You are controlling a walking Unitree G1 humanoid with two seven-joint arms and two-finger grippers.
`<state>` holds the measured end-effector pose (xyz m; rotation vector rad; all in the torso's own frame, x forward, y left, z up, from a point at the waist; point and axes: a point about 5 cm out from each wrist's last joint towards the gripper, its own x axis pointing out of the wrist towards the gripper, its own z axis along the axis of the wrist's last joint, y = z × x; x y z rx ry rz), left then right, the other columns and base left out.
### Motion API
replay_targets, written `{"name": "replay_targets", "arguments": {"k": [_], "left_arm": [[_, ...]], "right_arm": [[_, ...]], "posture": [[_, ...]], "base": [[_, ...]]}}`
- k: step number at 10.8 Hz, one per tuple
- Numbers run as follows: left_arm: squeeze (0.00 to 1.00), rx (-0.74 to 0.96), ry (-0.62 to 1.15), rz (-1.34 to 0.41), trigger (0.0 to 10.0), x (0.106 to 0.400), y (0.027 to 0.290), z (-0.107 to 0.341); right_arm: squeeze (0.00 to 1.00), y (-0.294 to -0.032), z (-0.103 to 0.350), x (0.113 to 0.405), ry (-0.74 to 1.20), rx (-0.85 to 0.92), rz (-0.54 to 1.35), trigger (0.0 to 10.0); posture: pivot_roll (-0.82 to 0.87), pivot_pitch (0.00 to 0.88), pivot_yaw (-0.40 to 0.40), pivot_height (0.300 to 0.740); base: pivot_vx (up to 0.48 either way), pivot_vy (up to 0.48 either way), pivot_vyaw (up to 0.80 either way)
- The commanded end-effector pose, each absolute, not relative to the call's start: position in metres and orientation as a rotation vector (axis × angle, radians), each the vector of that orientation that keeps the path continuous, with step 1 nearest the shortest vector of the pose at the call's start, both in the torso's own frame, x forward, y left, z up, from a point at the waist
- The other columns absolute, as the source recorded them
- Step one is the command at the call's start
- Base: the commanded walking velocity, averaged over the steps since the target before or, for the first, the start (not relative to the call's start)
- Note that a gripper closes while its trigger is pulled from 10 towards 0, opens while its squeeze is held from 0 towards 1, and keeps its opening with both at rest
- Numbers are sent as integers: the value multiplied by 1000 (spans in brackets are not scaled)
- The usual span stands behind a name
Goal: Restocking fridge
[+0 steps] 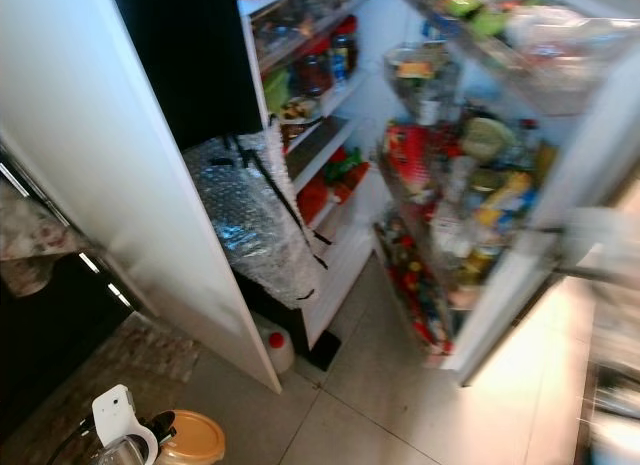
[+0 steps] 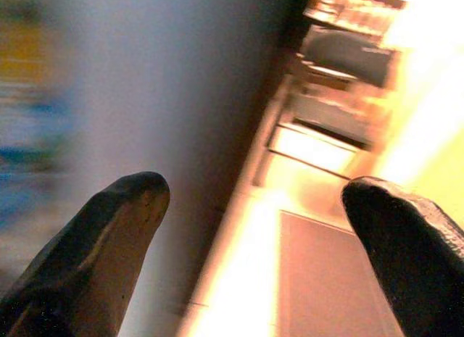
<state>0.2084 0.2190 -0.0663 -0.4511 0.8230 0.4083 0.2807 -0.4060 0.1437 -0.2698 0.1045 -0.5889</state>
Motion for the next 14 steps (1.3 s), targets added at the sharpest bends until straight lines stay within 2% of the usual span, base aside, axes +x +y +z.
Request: {"name": "replay_targets", "arguments": {"k": [1,3,4,6,7,8,9,11,12,14], "left_arm": [[0,-440,822,411,10000,208,221,-66],[0,-436,826,405,10000,208,219,-67],[0,-436,828,401,10000,209,218,-67],[0,-420,834,398,10000,208,219,-67],[0,-418,850,407,10000,205,220,-68],[0,-411,860,405,10000,204,221,-69],[0,-423,863,421,10000,202,222,-70],[0,-440,858,426,10000,201,223,-70],[0,-429,861,422,10000,201,223,-70],[0,-421,867,414,10000,199,223,-71]], "right_arm": [[0,-422,137,263,140,-233,-701,10000],[0,-441,117,229,215,-185,-859,10000],[0,-430,93,223,294,-176,-832,10000],[0,-383,30,219,492,-52,-675,10000],[0,-336,-11,215,638,9,-505,10000],[0,-316,-27,209,701,35,-434,10000],[0,-279,-60,184,846,90,-389,10000],[0,-243,-87,153,988,133,-335,10000],[0,-234,-90,148,995,159,-310,10000],[0,-235,-92,144,1003,147,-300,10000]], "posture": [[-116,20,81,740],[-129,19,81,740],[-130,12,80,740],[-126,11,80,740],[-115,7,80,740],[-115,7,80,740],[-105,12,83,740],[-94,19,82,740],[-96,27,85,740],[-102,34,85,740]], "base": [[0,0,0],[0,0,0],[0,0,0],[0,0,0],[0,0,0],[0,0,0],[0,0,0],[0,0,0],[0,0,0],[315,0,0]]}}
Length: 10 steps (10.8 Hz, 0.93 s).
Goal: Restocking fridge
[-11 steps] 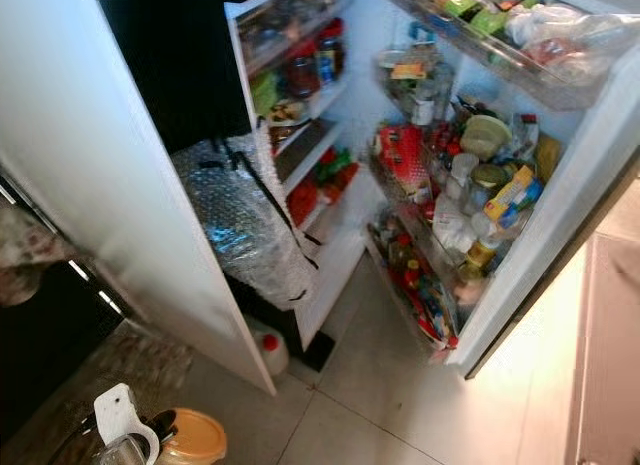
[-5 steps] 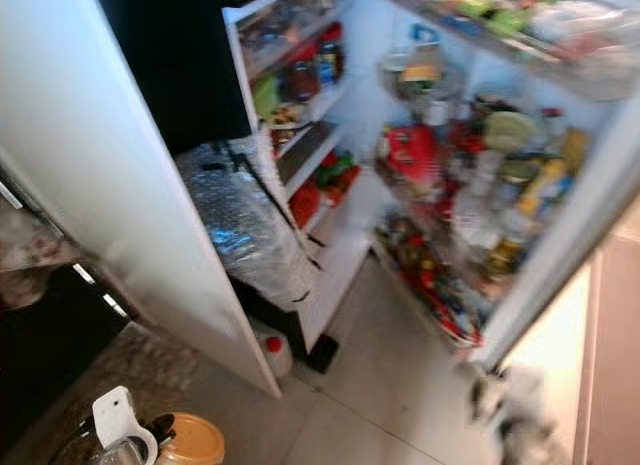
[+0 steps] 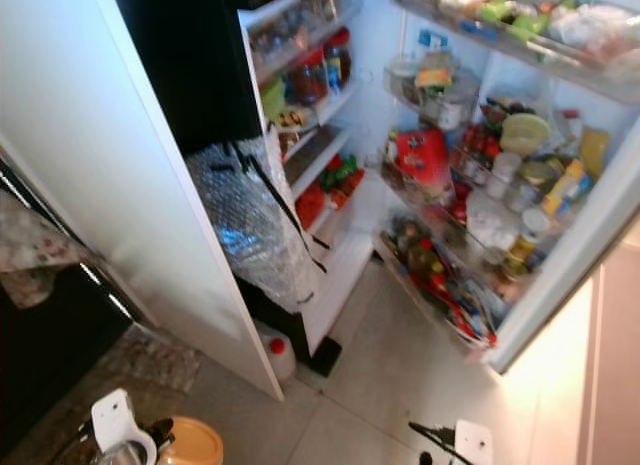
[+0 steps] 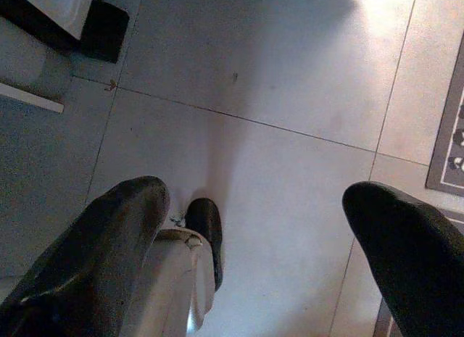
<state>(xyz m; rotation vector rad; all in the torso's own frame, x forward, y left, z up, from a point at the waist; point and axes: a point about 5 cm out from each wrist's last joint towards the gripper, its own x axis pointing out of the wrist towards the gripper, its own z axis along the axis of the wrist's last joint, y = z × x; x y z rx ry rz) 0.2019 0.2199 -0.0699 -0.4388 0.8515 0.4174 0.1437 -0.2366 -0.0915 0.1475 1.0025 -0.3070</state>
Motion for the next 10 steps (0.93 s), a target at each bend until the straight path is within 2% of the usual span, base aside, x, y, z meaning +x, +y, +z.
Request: {"name": "replay_targets", "arguments": {"k": [1,7,8,9,10], "left_arm": [[0,-422,868,413,10000,199,222,-71],[0,-419,868,419,10000,198,222,-72],[0,-419,868,417,10000,198,222,-72],[0,-418,869,417,10000,197,222,-72],[0,-413,875,417,10000,196,222,-73]], "right_arm": [[0,-237,-90,147,997,136,-294,10000],[0,-231,-81,170,921,125,-243,10000],[0,-233,-77,177,888,93,-241,10000],[0,-239,-69,187,823,51,-245,10000],[0,-258,-55,199,718,-1,-327,10000]], "posture": [[-102,35,83,740],[-104,10,72,740],[-105,8,73,740],[-110,2,73,740],[-114,0,72,740]], "base": [[345,0,0],[342,0,0],[0,0,0],[0,0,0],[0,0,0]]}}
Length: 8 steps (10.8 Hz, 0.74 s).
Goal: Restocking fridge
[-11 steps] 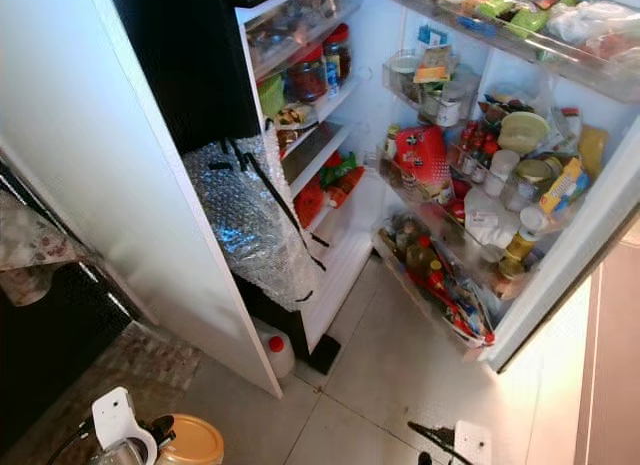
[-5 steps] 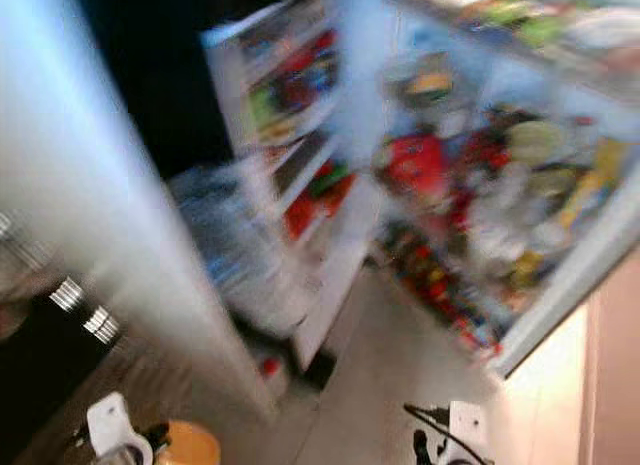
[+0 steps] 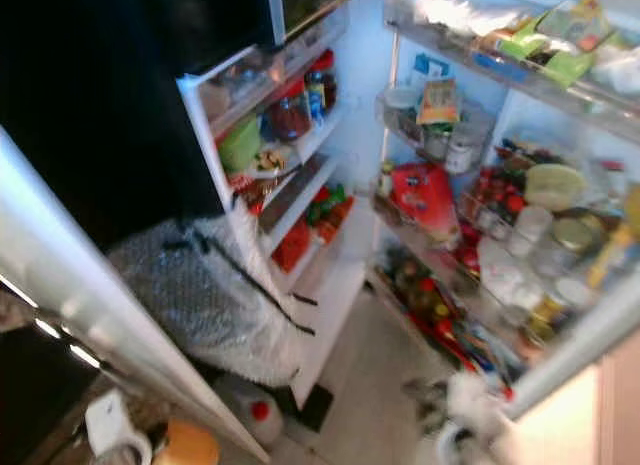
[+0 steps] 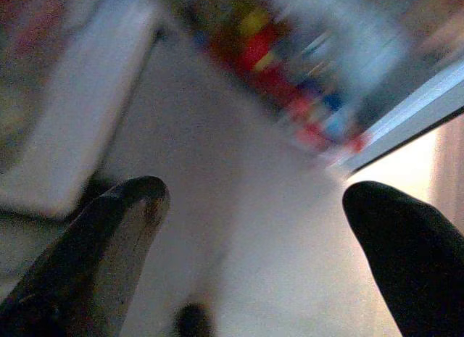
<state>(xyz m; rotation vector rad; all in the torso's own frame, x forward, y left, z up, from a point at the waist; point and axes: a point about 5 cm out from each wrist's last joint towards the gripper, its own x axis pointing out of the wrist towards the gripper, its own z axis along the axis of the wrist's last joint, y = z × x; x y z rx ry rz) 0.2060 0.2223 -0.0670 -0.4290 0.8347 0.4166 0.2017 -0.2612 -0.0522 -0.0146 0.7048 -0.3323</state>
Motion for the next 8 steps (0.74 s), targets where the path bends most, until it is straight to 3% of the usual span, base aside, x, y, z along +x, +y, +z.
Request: {"name": "replay_targets", "arguments": {"k": [1,8], "left_arm": [[0,-412,876,417,10000,196,221,-73],[0,-414,868,429,10000,197,222,-73]], "right_arm": [[0,-274,-42,207,629,-49,-396,10000],[0,-328,45,269,245,-82,-516,10000]], "posture": [[-113,0,72,740],[-118,21,70,740]], "base": [[0,0,0],[0,0,0]]}}
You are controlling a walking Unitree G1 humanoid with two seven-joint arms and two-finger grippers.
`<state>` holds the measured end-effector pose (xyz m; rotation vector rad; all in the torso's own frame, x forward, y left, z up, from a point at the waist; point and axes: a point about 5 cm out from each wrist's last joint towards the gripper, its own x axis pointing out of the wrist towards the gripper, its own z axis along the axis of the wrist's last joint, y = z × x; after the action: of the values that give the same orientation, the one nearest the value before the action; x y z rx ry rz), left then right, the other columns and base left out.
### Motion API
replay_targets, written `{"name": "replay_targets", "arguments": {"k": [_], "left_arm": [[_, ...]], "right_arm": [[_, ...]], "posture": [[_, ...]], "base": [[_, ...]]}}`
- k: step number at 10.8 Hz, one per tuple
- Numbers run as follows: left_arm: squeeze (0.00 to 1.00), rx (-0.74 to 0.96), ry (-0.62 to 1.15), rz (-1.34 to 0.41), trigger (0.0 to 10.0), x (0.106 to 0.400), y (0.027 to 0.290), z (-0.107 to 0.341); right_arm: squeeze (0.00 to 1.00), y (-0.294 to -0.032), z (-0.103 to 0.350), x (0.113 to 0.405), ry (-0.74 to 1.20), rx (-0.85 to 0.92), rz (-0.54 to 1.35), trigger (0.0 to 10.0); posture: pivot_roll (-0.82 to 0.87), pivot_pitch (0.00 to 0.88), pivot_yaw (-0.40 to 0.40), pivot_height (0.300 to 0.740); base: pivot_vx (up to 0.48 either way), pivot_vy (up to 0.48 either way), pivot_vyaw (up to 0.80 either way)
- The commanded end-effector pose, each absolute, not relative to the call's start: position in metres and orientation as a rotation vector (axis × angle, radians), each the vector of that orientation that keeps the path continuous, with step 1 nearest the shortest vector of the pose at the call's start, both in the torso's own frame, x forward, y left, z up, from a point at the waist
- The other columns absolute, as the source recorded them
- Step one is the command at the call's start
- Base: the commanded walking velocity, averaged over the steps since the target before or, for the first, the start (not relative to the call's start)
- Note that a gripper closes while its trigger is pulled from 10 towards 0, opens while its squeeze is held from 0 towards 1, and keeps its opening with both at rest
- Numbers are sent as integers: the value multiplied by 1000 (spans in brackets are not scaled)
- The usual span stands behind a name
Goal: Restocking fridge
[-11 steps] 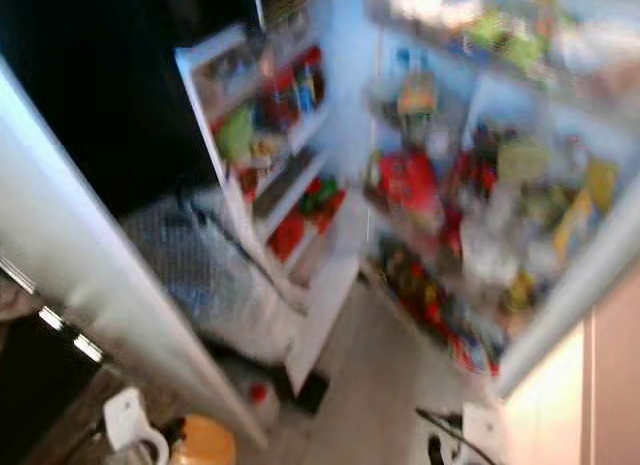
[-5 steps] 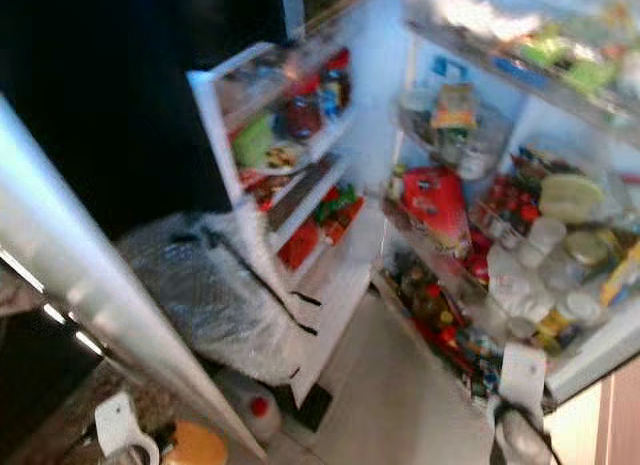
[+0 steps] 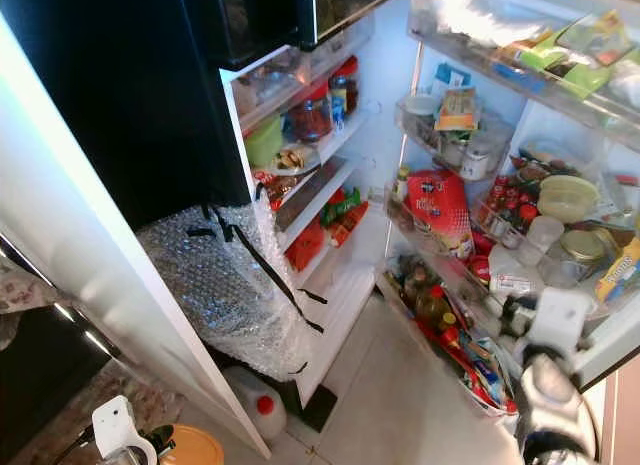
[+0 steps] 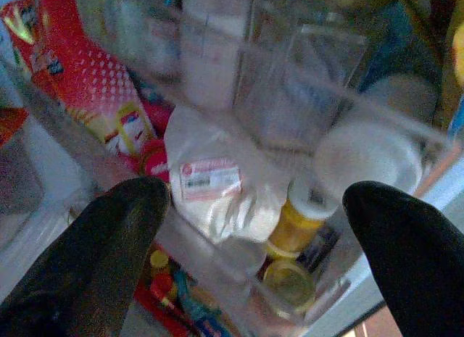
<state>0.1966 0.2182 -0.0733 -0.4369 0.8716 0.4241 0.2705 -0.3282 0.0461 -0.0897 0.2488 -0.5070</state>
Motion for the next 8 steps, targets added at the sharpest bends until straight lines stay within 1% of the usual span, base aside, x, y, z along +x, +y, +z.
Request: {"name": "replay_targets", "arguments": {"k": [1,3,6,8], "left_arm": [[0,-417,867,431,10000,196,222,-73],[0,-418,866,432,10000,196,223,-73],[0,-412,870,430,10000,195,224,-73],[0,-410,871,428,10000,195,224,-73]], "right_arm": [[0,-329,53,276,224,-86,-499,10000],[0,-332,59,279,205,-86,-506,10000],[0,-352,68,272,205,-120,-549,10000],[0,-370,71,261,224,-152,-586,10000]], "posture": [[-120,23,70,740],[-119,27,72,740],[-125,30,77,740],[-129,32,79,740]], "base": [[0,0,0],[0,0,0],[0,0,0],[0,0,0]]}}
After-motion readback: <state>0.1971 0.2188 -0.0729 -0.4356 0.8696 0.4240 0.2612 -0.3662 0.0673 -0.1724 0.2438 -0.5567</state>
